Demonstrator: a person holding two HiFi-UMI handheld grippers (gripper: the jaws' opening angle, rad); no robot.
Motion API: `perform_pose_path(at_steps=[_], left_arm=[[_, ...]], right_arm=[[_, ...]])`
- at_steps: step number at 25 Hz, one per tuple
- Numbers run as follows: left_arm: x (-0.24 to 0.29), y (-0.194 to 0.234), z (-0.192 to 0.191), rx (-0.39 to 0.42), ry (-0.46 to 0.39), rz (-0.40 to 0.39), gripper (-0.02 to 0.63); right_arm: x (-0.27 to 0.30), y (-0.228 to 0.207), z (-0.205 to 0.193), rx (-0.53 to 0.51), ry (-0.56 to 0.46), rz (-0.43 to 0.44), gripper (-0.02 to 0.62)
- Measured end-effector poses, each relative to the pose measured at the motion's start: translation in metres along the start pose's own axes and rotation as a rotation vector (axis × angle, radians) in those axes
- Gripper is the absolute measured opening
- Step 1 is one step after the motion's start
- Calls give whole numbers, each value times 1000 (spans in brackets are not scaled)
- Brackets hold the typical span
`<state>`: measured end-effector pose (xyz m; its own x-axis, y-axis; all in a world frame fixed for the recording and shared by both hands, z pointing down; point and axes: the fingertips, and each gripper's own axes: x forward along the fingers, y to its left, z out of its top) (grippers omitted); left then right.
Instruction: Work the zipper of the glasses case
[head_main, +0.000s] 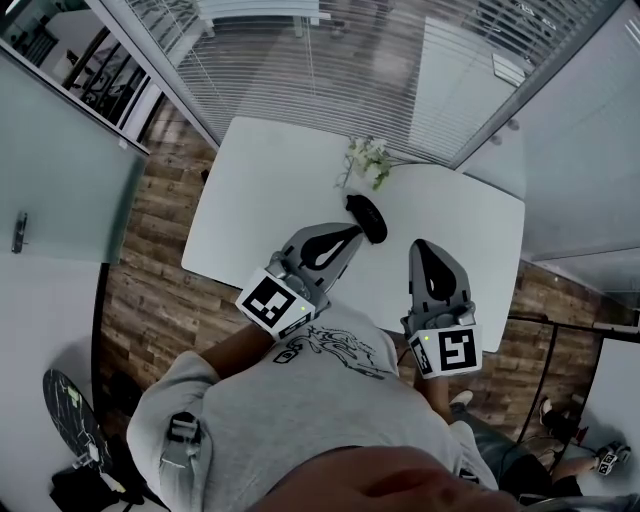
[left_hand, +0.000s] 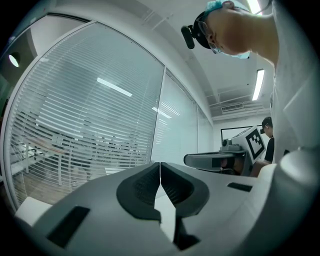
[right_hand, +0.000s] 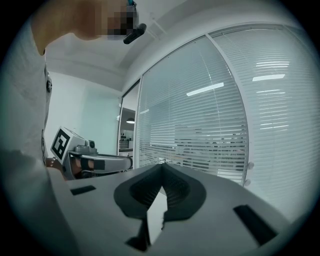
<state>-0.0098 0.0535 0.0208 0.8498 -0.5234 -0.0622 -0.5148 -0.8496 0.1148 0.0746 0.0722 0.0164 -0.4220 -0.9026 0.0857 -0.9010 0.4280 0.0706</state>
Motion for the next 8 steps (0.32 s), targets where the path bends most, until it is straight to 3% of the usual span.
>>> perform_pose_path(at_steps=[8], left_arm=[[-2,-1,0,3,-1,-1,21]], right_arm=[[-4,3,-1,5,-3,-5,5]])
